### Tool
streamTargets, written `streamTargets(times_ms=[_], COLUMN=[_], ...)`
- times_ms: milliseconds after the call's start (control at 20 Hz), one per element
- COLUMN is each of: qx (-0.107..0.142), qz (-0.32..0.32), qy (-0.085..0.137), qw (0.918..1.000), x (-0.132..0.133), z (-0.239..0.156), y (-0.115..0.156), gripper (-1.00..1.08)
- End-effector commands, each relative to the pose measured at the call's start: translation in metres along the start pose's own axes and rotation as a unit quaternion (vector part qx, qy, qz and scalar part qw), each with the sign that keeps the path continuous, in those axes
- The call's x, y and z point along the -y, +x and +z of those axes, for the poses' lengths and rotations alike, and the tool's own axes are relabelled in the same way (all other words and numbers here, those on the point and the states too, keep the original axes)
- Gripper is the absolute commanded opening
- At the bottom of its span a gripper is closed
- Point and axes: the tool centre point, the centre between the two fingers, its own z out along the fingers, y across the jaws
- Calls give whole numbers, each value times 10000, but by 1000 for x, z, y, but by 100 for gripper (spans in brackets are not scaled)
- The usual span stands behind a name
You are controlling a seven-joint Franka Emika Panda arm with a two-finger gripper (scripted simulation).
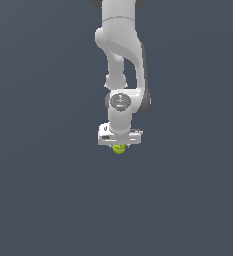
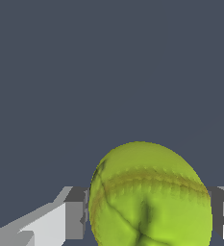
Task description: Pick up the object and move it to a goal position.
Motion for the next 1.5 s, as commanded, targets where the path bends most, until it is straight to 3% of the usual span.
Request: streamTargets(times_ms=[0, 400, 700, 1450], qx=[2, -1, -1, 0], qz=[1, -1, -1, -1], qy=[0, -1, -1, 6], qw=[10000, 10000, 10000, 10000], x=[0, -3, -14, -73], z=[1, -7, -33, -179], y=[0, 0, -2, -7], gripper=[-100, -100, -100, -100])
